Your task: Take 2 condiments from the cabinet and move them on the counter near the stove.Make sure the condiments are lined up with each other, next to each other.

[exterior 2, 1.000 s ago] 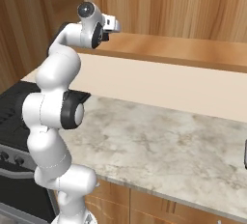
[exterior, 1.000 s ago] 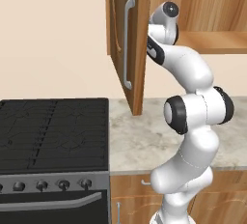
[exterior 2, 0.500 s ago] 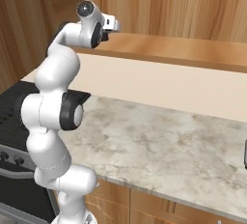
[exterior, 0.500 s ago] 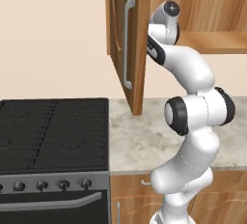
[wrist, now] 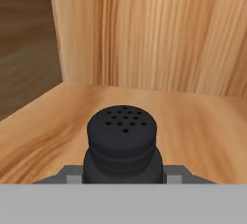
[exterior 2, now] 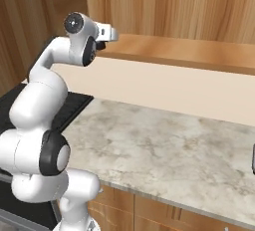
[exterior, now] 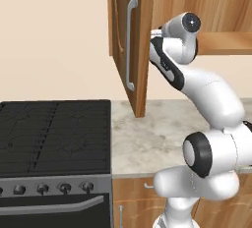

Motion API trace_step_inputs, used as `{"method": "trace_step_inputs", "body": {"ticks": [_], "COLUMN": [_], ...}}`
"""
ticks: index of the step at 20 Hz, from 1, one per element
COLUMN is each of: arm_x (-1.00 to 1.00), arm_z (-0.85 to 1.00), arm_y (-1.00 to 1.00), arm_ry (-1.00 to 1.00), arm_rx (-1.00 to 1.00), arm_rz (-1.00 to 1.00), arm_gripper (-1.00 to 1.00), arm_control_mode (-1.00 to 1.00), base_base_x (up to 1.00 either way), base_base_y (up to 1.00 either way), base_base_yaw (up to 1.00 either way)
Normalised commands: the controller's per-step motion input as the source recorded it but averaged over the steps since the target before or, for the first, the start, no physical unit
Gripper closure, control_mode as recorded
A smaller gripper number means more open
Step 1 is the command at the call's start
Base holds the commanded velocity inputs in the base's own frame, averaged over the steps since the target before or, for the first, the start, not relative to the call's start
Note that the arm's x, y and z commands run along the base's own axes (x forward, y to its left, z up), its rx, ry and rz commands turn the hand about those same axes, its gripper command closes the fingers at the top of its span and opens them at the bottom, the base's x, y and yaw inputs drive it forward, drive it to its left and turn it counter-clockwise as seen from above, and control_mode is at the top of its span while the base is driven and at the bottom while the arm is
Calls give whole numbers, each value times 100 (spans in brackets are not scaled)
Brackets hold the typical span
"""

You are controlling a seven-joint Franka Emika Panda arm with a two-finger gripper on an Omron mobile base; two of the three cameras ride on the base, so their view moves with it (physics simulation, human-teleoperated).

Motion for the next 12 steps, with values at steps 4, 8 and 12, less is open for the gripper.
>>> {"method": "trace_step_inputs", "body": {"ticks": [4,8,12], "arm_x": [-100,-100,-100], "arm_z": [20,18,7], "arm_y": [-17,-23,-13], "arm_ry": [-3,-2,0], "arm_rx": [0,0,0], "arm_rz": [0,0,0], "arm_gripper": [100,100,100], "arm_control_mode": [-100,-100,-100], "base_base_x": [0,0,0], "base_base_y": [0,0,0], "base_base_yaw": [0,0,0]}}
